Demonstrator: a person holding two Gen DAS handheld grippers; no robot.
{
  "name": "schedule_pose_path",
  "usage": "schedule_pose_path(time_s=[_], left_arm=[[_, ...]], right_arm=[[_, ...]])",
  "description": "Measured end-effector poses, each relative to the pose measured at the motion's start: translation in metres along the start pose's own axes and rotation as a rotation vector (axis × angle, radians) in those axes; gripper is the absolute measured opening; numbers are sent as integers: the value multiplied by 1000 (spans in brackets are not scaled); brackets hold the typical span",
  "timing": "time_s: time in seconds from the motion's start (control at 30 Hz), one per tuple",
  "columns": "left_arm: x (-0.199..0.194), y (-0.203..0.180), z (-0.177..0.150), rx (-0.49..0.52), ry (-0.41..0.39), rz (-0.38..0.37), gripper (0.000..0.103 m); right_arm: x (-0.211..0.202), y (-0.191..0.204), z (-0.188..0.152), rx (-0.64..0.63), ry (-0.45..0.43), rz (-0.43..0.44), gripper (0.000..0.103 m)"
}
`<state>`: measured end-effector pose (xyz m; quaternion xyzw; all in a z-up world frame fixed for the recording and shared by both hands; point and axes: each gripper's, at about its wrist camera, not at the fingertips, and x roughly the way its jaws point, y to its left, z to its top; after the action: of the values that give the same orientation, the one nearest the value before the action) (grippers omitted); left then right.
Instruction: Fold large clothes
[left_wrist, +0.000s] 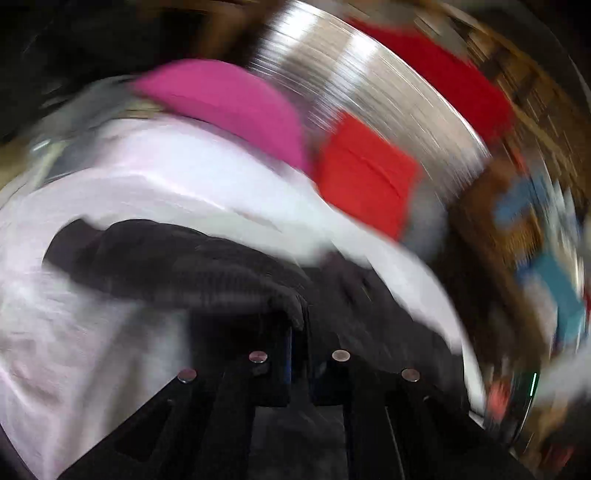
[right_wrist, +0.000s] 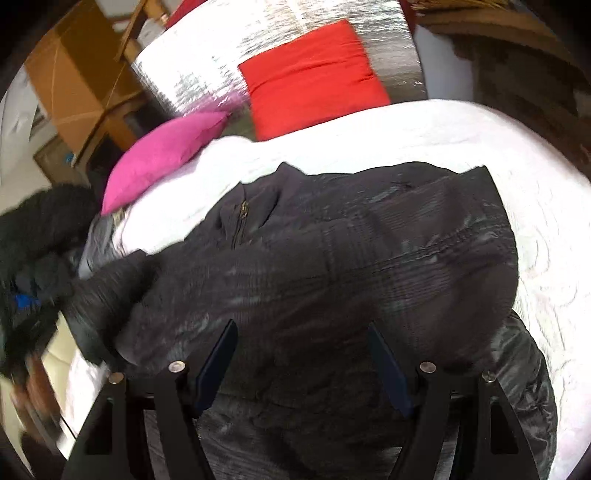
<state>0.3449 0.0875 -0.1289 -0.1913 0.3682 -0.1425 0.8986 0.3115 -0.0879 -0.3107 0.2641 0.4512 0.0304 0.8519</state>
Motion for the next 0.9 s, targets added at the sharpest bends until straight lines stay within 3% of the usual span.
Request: schedule_pose_path(time_s=[0.07,0.13,0.2,0.23,0.27,0.33,0.37,0.4,0.47,0.57,0.63,0.7,0.77,0.9], left_arm=[[28,-28,-20,80,97,5,6],[69,-43,-53,121,243,83,6],[87,-35,-66,74,324,101,5],[86,-29,-67,26,349,73,6],[81,-25,-64,-20,367,40,14],[60,-16,-54,-107,410,-67,48],[46,-9,-47,-150,403,-109,74],[29,-1,-40,-185,356,-127,80],[-2,12,-22,-217,240,-136,80],[-24,50,-6,-316,139,-95,80],[-24,73,-4,-402,119,-60,80],[-8,102,-1,-551,122,-78,79],[0,119,-1,-637,100,-92,79],[30,133,-2,-723,85,-73,78]], right_arm=[[-2,-4,1,25,0,19,75],[-3,-5,2,39,10,30,75],[2,-5,1,46,47,44,75],[4,-6,1,51,60,49,75],[6,-6,0,55,72,49,75],[9,-4,0,52,94,54,75],[9,-3,-1,50,99,61,75],[8,-2,-1,51,99,70,75],[6,1,-1,52,96,85,75],[1,7,-3,43,88,107,75],[-1,13,-6,30,81,122,75],[-2,20,-9,13,73,127,75],[-4,25,-11,-2,65,128,75],[-3,28,-12,-12,62,126,75]])
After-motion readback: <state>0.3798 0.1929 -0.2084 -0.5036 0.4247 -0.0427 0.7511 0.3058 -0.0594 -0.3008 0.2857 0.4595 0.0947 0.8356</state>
